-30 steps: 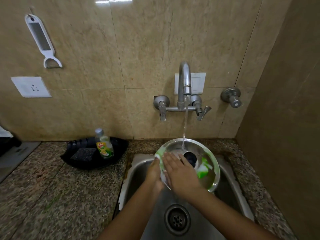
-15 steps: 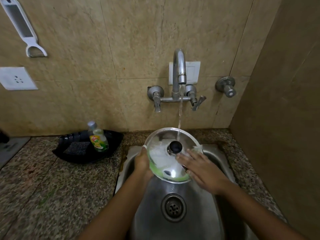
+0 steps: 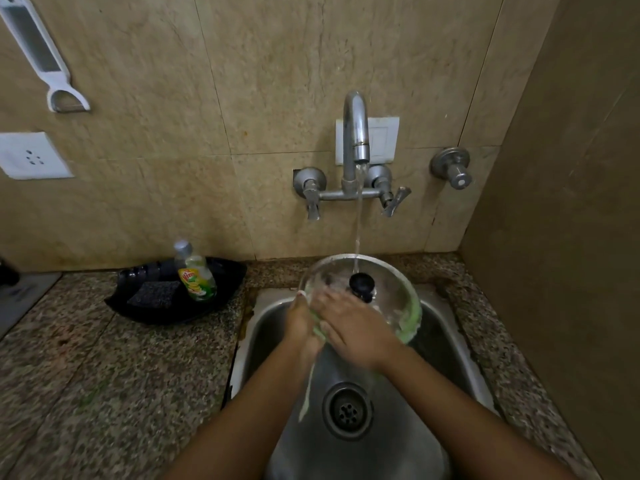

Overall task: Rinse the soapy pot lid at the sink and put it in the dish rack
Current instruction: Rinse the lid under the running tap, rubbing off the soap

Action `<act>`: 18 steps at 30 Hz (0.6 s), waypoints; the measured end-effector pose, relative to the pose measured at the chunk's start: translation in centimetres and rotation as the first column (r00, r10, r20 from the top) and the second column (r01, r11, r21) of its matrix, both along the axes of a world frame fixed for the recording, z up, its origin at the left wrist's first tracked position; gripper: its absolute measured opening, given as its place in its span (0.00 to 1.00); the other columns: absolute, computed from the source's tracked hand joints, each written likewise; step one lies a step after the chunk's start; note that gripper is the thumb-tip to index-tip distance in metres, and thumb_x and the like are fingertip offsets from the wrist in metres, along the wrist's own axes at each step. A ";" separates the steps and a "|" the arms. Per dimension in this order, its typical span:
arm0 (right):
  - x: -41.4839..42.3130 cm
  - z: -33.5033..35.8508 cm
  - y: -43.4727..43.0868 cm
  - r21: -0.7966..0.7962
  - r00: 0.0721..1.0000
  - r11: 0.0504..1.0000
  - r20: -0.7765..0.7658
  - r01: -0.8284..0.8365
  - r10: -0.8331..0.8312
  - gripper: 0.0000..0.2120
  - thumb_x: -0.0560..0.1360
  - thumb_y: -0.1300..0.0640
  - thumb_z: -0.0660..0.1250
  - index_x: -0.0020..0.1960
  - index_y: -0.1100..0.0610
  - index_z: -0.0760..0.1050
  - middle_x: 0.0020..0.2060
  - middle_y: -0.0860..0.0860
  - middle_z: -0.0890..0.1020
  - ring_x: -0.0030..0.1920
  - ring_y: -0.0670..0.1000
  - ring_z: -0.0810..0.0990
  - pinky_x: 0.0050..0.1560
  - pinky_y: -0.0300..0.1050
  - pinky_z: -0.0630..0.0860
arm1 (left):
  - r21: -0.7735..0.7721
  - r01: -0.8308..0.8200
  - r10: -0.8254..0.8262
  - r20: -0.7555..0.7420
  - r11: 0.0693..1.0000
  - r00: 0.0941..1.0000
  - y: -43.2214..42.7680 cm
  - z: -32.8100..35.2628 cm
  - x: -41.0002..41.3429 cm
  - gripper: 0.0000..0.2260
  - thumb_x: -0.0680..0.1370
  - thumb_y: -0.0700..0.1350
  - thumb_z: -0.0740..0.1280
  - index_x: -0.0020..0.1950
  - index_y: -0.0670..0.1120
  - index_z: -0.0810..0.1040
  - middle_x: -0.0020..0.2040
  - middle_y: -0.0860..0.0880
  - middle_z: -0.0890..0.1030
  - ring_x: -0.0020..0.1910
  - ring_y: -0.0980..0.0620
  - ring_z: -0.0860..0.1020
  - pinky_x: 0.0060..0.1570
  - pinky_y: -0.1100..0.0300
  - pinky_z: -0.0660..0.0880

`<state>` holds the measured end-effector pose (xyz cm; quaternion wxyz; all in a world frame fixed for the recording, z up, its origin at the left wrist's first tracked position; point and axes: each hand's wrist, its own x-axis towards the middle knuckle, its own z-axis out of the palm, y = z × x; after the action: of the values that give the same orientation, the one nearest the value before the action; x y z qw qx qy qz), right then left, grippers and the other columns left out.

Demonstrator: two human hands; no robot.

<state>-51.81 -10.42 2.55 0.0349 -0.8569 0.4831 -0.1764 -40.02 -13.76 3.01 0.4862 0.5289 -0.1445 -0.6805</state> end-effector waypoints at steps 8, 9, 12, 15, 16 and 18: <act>-1.3 0.1 2.9 0.036 0.990 0.998 -0.133 -0.045 0.049 0.27 0.78 0.55 0.54 0.77 0.56 0.55 0.76 0.52 0.61 0.76 0.50 0.57 0.74 0.42 0.43 | 0.041 0.092 -0.094 0.066 0.995 0.993 -0.4 0.5 -0.4 0.25 0.82 0.55 0.52 0.59 0.35 0.75 0.44 0.39 0.79 0.43 0.43 0.78 0.43 0.55 0.75; -0.4 0.8 1.9 0.032 0.992 0.999 -0.125 -0.011 0.015 0.26 0.78 0.54 0.54 0.75 0.58 0.60 0.74 0.55 0.66 0.74 0.53 0.62 0.74 0.42 0.45 | 0.028 0.114 -0.116 0.057 0.993 0.992 0.0 0.6 -0.8 0.22 0.83 0.52 0.53 0.58 0.35 0.76 0.42 0.41 0.79 0.43 0.45 0.78 0.44 0.56 0.75; 1.1 3.0 -1.0 -0.025 0.969 0.995 -0.223 0.100 -0.103 0.22 0.77 0.52 0.53 0.68 0.58 0.70 0.65 0.56 0.77 0.66 0.54 0.71 0.73 0.48 0.52 | -0.018 0.147 -0.147 0.033 0.989 0.989 0.1 0.4 -0.7 0.21 0.83 0.51 0.54 0.62 0.35 0.75 0.44 0.42 0.80 0.42 0.48 0.78 0.42 0.58 0.75; -0.4 4.5 -3.1 -0.001 0.852 0.951 -0.444 0.309 -0.277 0.23 0.78 0.55 0.52 0.72 0.59 0.64 0.69 0.57 0.72 0.70 0.54 0.67 0.75 0.51 0.50 | -0.020 0.124 -0.123 0.036 0.992 0.992 -0.9 -0.1 -0.4 0.19 0.82 0.51 0.55 0.60 0.37 0.76 0.48 0.41 0.82 0.45 0.45 0.80 0.41 0.56 0.77; -1.0 4.8 -3.8 0.026 0.791 0.902 -0.492 0.432 -0.364 0.23 0.79 0.55 0.52 0.73 0.60 0.63 0.70 0.57 0.70 0.71 0.55 0.66 0.74 0.51 0.51 | -0.028 0.133 -0.132 0.054 0.991 0.990 -0.7 0.1 -0.6 0.18 0.82 0.50 0.56 0.61 0.38 0.76 0.49 0.41 0.82 0.46 0.45 0.81 0.40 0.56 0.77; -1.2 5.9 -4.9 0.089 0.689 0.779 -0.538 0.620 -0.486 0.23 0.80 0.55 0.51 0.73 0.61 0.62 0.72 0.59 0.67 0.71 0.57 0.65 0.73 0.53 0.55 | -0.045 0.165 -0.160 0.111 0.985 0.981 -0.2 0.7 -1.5 0.15 0.82 0.48 0.56 0.61 0.42 0.77 0.48 0.41 0.83 0.45 0.44 0.82 0.37 0.57 0.78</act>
<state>-53.05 -15.31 8.40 -0.0291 -0.6718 0.7321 0.1087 -41.47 -13.94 3.69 0.4347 0.5376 -0.2312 -0.6846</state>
